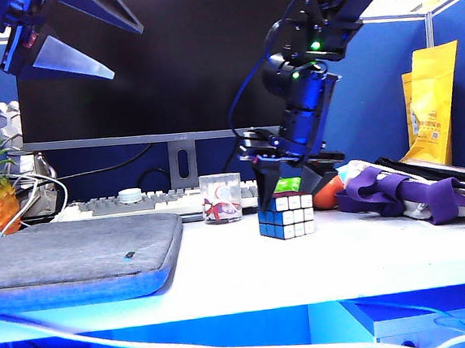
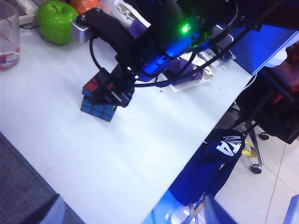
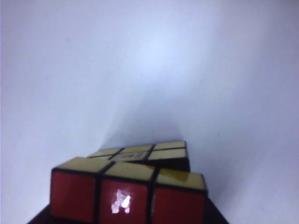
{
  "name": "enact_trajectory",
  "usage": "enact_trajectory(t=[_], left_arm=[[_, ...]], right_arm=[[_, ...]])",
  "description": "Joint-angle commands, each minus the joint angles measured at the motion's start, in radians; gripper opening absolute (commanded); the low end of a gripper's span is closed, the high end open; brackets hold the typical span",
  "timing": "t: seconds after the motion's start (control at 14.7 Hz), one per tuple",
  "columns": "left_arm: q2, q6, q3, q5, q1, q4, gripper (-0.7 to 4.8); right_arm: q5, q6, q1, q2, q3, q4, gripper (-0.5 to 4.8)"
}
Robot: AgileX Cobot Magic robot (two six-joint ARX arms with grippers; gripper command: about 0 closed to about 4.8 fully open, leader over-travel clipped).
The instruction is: Rotate the Rubik's Cube so that its red face is facing towards you.
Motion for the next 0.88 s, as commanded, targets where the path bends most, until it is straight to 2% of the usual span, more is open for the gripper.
enact_trajectory(t=[0.07, 0.27, 0.41, 0.61, 0.88], left_arm=[[-0.003, 0.009, 0.0, -0.017, -0.001, 0.008, 3.96], [-0.003, 0.014, -0.014, -0.055, -0.001, 0.011, 3.96], [-0.004, 0.013, -0.065, -0.085, 0.0, 0.031, 3.96], [-0.01, -0.014, -0.148, -0.085, 0.0, 0.115, 3.96], [-0.056, -0.022, -0.149, -0.103, 0.0, 0.188, 3.96]], right_arm=[[0.033, 0.082, 0.0, 0.006, -0.008, 0.117, 1.98], [0.039, 0.168, 0.022, 0.006, -0.011, 0.282, 1.97], [0.101, 0.16, 0.05, 0.006, -0.013, 0.356, 1.98], [0.119, 0.161, 0.068, 0.004, -0.013, 0.436, 1.97], [0.12, 0.054, 0.069, -0.147, -0.012, 0.431, 1.78]])
